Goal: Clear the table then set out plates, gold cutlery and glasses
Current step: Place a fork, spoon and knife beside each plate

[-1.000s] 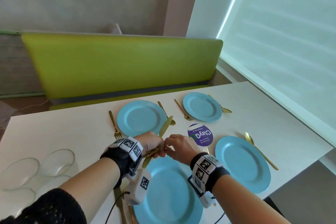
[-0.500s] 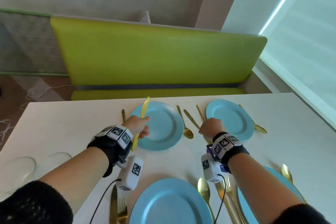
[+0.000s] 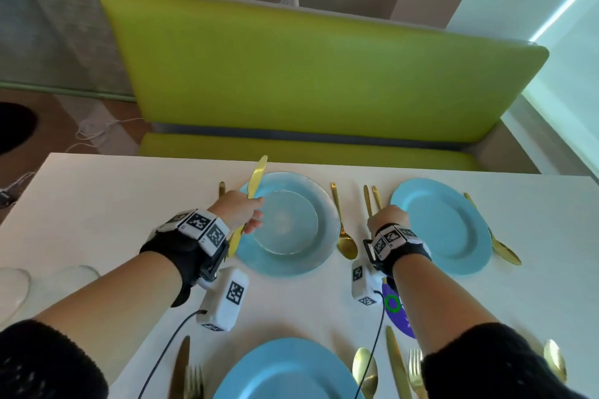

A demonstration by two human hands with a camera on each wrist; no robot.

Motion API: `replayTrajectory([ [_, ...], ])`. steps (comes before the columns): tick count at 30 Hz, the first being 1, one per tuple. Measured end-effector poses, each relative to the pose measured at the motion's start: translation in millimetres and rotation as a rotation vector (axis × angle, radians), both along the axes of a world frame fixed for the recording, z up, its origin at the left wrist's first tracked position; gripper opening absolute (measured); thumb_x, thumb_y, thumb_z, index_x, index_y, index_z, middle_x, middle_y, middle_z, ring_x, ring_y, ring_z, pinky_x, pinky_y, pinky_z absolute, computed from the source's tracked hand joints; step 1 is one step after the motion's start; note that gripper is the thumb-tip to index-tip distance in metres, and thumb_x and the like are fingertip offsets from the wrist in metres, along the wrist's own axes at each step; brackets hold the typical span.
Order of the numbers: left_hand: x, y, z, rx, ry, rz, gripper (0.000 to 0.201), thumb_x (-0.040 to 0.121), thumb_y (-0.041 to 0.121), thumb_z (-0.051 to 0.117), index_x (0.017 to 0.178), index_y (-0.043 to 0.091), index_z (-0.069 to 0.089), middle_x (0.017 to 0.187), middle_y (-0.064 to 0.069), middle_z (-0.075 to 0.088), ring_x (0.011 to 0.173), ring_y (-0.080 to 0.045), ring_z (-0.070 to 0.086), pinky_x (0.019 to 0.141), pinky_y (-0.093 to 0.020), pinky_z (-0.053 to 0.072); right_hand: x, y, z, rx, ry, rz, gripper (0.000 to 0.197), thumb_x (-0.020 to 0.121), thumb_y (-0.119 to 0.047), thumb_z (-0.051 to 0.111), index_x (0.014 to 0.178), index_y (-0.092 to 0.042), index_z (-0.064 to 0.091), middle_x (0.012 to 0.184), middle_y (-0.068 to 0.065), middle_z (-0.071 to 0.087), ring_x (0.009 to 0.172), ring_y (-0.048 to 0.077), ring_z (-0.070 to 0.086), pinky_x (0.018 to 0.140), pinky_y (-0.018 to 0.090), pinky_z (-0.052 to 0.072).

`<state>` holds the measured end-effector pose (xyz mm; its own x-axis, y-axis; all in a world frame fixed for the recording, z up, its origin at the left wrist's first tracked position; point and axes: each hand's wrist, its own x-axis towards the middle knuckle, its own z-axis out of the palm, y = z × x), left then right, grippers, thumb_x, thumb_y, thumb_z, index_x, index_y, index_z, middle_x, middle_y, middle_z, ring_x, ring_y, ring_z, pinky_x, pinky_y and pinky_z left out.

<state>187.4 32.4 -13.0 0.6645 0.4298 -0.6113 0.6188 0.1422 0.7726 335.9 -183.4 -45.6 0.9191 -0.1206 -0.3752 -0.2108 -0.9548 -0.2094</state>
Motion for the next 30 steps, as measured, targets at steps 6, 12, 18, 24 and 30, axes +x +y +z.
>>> replayTrajectory([
  [6,4,-3,3,0.006,-0.003,0.005,0.024,0.098,0.017,0.046,0.075,0.009,0.045,0.071,-0.007,0.052,0.052,-0.016,0.052,0.046,-0.024,0.032,0,-4,0,0.057,-0.001,-0.055,0.013,0.086,-0.009,0.054,0.089,-0.003,0.064,0.098,0.015,0.068,0.092,0.032,0.066,0.077,0.034,0.052],
  [12,6,-7,2,-0.003,0.02,-0.002,0.023,0.097,0.017,0.048,0.076,0.009,0.044,0.073,-0.008,0.053,0.054,-0.015,0.052,0.038,-0.018,0.037,-2,-4,2,0.089,-0.026,-0.071,0.018,0.087,-0.008,0.053,0.097,-0.002,0.066,0.1,0.015,0.069,0.092,0.032,0.067,0.08,0.035,0.055],
  [18,5,-11,-1,-0.014,0.029,-0.012,0.022,0.097,0.017,0.048,0.078,0.008,0.045,0.074,-0.008,0.053,0.057,-0.017,0.051,0.037,-0.017,0.039,0,-4,1,0.103,-0.051,-0.09,0.022,0.091,-0.008,0.048,0.101,-0.001,0.066,0.102,0.015,0.068,0.094,0.031,0.066,0.082,0.036,0.055],
  [24,3,-14,-3,-0.016,0.022,0.008,0.021,0.097,0.016,0.048,0.078,0.008,0.044,0.073,-0.008,0.052,0.057,-0.016,0.051,0.047,-0.024,0.036,0,-7,3,0.093,-0.062,-0.086,0.023,0.091,-0.007,0.047,0.103,-0.002,0.066,0.105,0.015,0.068,0.097,0.032,0.065,0.081,0.035,0.052],
  [30,1,-18,-3,-0.016,0.034,0.017,0.021,0.097,0.017,0.048,0.078,0.009,0.043,0.074,-0.008,0.053,0.056,-0.017,0.051,0.041,-0.02,0.037,-1,-8,2,0.063,-0.07,-0.073,0.022,0.091,-0.007,0.048,0.103,-0.002,0.066,0.106,0.015,0.068,0.097,0.032,0.065,0.081,0.035,0.051],
])
